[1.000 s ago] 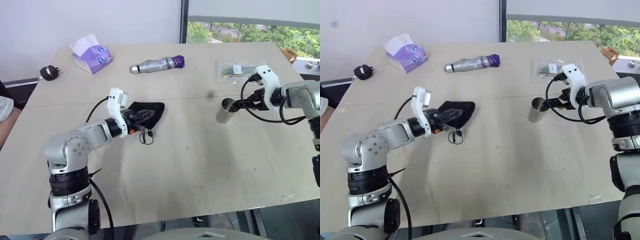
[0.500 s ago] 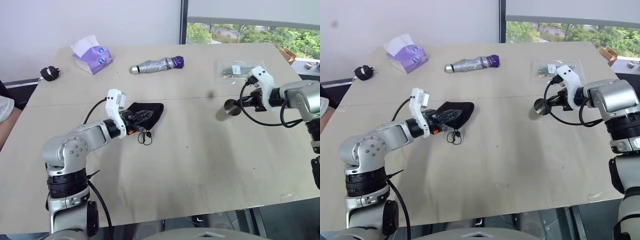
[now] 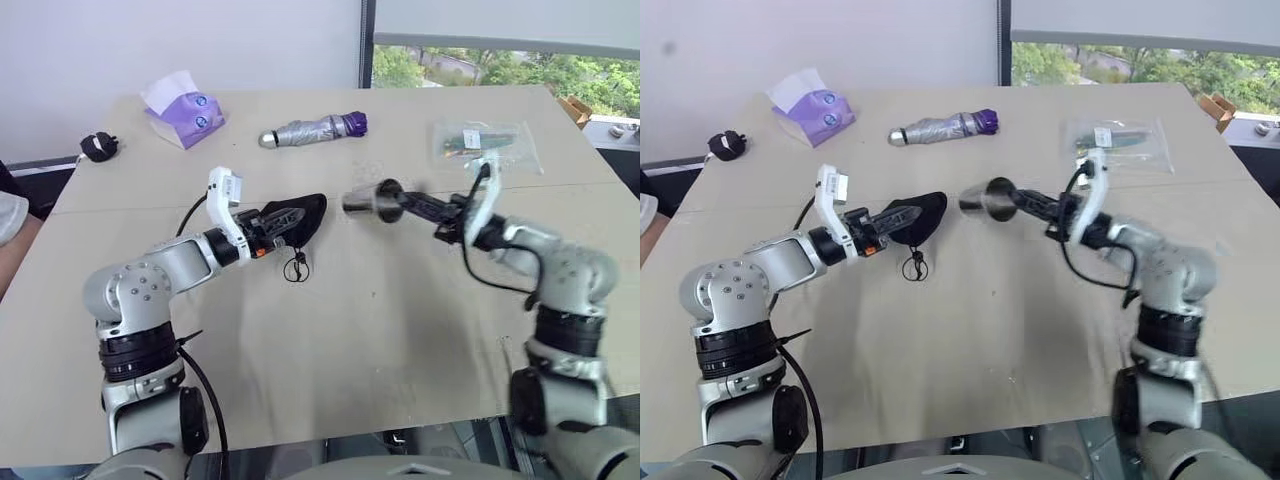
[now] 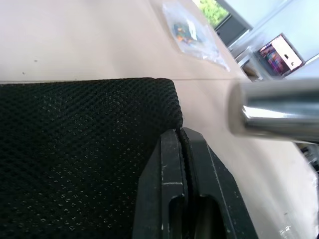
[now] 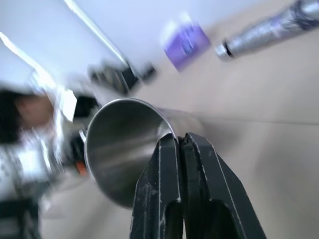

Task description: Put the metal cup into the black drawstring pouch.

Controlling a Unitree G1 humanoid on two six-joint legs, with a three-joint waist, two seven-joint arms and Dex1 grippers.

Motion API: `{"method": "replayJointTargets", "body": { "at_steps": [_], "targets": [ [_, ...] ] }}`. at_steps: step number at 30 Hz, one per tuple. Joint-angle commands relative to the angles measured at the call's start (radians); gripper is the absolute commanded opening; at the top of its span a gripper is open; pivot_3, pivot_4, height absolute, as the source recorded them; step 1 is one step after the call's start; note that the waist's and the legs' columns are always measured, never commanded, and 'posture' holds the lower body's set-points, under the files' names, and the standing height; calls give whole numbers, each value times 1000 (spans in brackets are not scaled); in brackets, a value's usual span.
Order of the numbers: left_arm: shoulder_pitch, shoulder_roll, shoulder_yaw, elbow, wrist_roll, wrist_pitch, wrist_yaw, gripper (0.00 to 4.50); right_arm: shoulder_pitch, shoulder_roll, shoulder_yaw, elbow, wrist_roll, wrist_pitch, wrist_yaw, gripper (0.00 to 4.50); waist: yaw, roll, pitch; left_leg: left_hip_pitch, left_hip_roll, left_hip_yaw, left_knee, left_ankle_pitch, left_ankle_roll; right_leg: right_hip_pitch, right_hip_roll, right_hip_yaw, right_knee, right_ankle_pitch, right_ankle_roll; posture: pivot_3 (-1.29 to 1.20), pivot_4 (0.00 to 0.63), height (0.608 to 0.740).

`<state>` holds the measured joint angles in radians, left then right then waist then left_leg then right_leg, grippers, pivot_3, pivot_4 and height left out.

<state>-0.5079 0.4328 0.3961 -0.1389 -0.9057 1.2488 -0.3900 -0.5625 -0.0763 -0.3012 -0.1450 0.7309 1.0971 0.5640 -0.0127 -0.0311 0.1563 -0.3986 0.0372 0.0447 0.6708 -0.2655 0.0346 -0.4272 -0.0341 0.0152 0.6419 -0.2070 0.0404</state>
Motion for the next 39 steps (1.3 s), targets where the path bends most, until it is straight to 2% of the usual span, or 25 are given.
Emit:
{"method": "replayJointTargets", "body": {
  "at_steps": [1,7,10,21,29,34,39],
  "targets": [
    [-32,-5,39,-4,-43,16,33,0,4,82,5,9,22,-127,-43,67,0,0,0,0,0,0,0,0,0,0,-1,0,0,0,0,0,150,740],
    [-59,-40,80,-6,-101,44,113,0,33,188,66,84,17,-251,-53,67,0,0,0,0,-1,0,0,0,0,0,-1,0,0,0,0,0,150,740],
    [-66,-48,87,-12,-126,53,143,0,59,205,115,100,9,-277,-39,67,-3,0,0,0,0,0,-1,0,-1,0,-1,0,0,0,0,0,150,740],
    [-93,-43,122,18,-202,64,215,0,100,147,235,144,-57,-367,11,67,-3,0,0,0,0,0,-1,1,-1,-1,0,0,0,0,0,0,150,740],
    [-81,6,74,10,-212,72,182,0,74,91,314,184,-133,-438,49,67,-4,0,0,0,-1,1,-1,1,-1,-1,0,0,0,0,0,0,150,740],
    [-61,13,41,-29,-236,85,170,0,-27,96,453,340,-341,-617,36,67,-11,0,0,1,-1,2,-1,1,-2,-2,0,1,0,0,0,0,150,740],
    [-17,23,-7,-93,-247,90,158,0,-151,164,539,543,-505,-791,-10,67,-22,0,0,0,0,1,-2,4,-7,-2,0,1,0,0,0,0,150,740]
  ]
}}
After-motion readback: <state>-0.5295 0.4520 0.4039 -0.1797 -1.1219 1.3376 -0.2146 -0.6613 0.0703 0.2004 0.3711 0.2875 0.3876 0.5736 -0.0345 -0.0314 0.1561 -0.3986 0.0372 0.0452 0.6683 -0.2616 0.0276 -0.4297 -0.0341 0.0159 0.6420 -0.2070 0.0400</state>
